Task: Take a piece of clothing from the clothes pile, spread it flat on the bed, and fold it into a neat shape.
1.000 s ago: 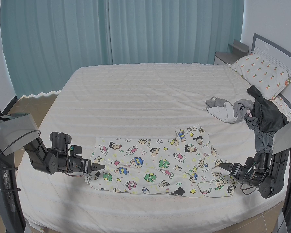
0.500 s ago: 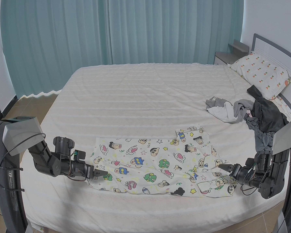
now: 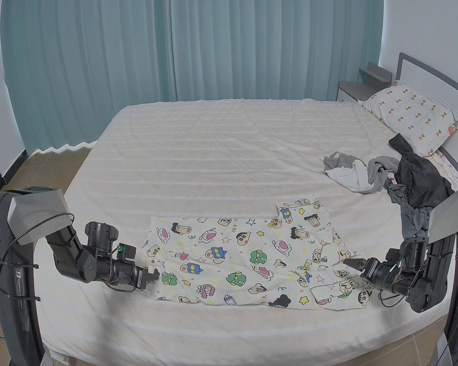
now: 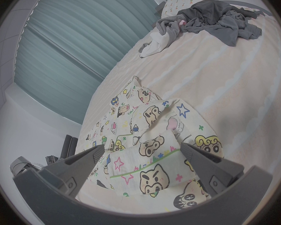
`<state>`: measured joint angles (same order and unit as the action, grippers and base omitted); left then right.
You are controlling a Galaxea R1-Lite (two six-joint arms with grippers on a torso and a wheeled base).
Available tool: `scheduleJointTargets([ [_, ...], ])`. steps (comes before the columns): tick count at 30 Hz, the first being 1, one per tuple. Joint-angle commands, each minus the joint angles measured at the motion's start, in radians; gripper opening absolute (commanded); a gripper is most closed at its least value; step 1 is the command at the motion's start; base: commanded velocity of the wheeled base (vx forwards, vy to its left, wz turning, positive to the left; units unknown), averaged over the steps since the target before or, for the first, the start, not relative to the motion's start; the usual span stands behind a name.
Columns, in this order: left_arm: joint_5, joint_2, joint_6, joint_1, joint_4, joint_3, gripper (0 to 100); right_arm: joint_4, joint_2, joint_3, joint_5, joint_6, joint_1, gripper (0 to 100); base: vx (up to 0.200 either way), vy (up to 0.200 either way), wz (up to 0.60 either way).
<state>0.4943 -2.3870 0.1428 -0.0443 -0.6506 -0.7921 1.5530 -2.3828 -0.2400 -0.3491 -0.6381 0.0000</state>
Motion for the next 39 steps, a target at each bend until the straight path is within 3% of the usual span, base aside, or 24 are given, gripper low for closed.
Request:
scheduleJointTargets([
  [1, -0.002, 0.009, 0.0, 0.011, 0.0, 0.025, 0, 0.012, -0.003, 0.001, -0.001, 0.0, 0.0, 100, 0.0, 0.0, 0.0],
  [19, -0.017, 0.042, -0.003, 0.026, 0.0, 0.091, 0, 0.012, -0.003, 0.002, 0.001, 0.0, 0.0, 100, 0.0, 0.0, 0.0],
  [20, -0.017, 0.042, -0.002, 0.026, -0.001, 0.091, 100, 0.012, -0.003, 0.002, 0.001, 0.0, 0.0, 100, 0.0, 0.0, 0.0],
  [33, -0.003, 0.095, -0.005, 0.017, -0.015, 0.014, 100, 0.012, -0.001, 0.001, 0.001, 0.001, 0.0, 100, 0.0, 0.0, 0.0],
  [39, -0.006, 0.037, 0.0, -0.029, -0.015, -0.045, 100, 0.012, -0.001, 0.001, 0.001, 0.0, 0.0, 100, 0.0, 0.0, 0.0],
])
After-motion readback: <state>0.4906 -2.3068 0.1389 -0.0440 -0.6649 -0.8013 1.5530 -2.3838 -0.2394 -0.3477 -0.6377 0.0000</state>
